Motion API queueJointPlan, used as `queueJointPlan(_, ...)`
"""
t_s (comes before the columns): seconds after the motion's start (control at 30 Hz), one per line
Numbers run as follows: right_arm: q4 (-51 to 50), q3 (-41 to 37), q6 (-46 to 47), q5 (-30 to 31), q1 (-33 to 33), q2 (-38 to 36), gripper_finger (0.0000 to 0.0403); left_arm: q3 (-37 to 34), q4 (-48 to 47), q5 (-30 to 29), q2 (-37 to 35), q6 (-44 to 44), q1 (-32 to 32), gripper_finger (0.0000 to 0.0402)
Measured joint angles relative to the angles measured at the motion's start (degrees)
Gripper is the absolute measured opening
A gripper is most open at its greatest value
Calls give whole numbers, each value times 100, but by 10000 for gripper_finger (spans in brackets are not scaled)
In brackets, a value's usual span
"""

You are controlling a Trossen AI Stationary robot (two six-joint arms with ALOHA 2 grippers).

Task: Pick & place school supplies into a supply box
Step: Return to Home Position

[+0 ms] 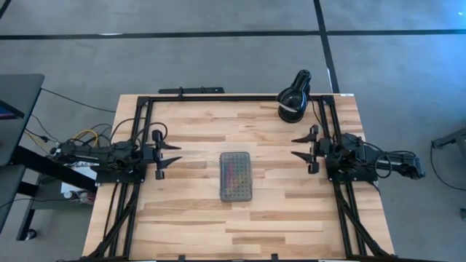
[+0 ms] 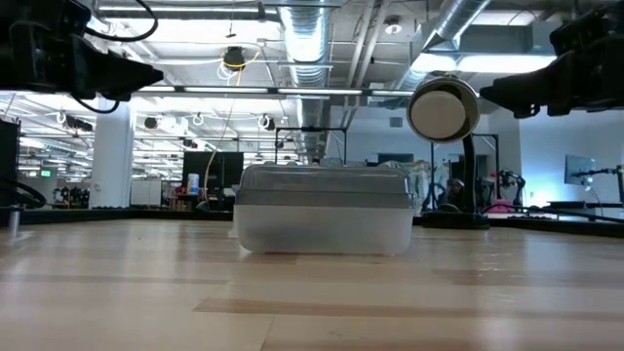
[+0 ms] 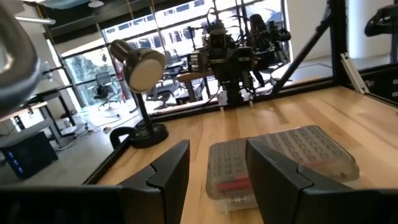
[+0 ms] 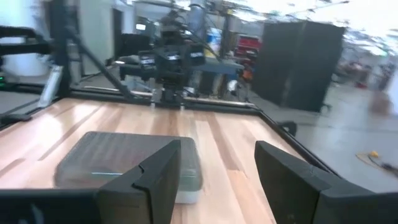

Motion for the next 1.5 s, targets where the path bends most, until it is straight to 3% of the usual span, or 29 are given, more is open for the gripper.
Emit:
queueJointPlan(0.4,-61,0,334,292,32,129,200,-4,28,-244,0,-228,0,151)
queueJointPlan(0.8,-48,-2,287,526,636,238,200,-11,26,-238,0,-260,0,151)
queueJointPlan(1.5,-49,-2,222,595,328,247,200,-13,28,-255,0,-325,0,151)
